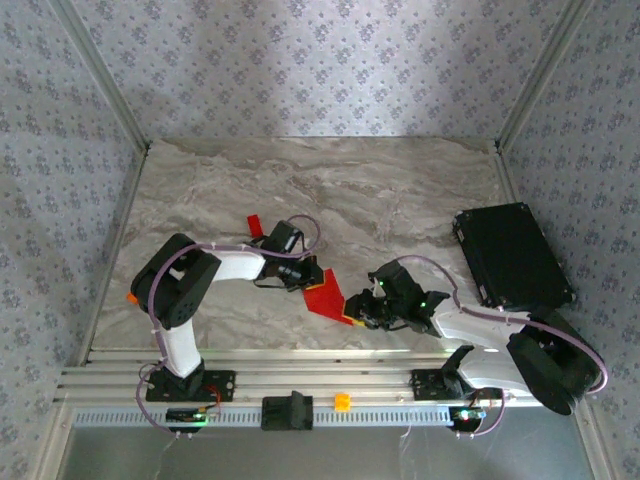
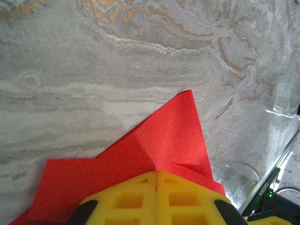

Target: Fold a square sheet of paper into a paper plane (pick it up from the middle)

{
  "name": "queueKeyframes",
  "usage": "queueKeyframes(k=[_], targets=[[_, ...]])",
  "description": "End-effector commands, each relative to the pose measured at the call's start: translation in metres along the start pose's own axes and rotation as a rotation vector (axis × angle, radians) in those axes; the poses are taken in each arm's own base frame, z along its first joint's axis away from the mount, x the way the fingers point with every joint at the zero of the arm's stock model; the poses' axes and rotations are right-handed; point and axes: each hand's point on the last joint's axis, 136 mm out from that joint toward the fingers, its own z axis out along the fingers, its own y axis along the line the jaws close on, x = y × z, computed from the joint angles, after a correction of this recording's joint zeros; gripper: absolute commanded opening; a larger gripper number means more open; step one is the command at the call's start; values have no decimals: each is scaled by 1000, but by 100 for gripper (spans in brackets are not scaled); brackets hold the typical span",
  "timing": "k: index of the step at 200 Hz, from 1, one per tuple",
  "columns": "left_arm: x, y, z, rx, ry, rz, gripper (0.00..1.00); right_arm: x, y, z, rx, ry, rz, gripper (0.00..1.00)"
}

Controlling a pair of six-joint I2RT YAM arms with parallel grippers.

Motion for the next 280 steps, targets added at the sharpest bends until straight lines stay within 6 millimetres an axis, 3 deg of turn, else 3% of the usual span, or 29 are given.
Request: queueKeyframes(k=[1,35,59,102,134,169,209,252,280], targets=[[16,27,3,-118,42,-57,6,-2,1,-1,-9,-10,-43,19],[11,17,-1,-98,27,-46,7,-2,1,-3,-10,-6,-70,6],[1,1,-14,-61,-14,-24,11,-6,3,-9,-4,-42,-113,3],[-27,-37,-75,-20,-208,53,24,-27,8,-42,203,-225,-377,0],[-32,-46,-113,-26,-330,76,31,-44,19,-69,450,-364,-619,0],[-30,-27,-136,-65,-422,21,33,-67,36,-94,755,-529,-815,0],[-29,7,-159,-106,-503,-82,37,-79,30,-112,1089,-544,-850,0],[-31,36,-182,-159,-560,-178,40,-77,20,-86,1211,-454,-889,1],[-30,44,-186,-167,-572,-202,40,-65,17,-51,1224,-344,-976,2]])
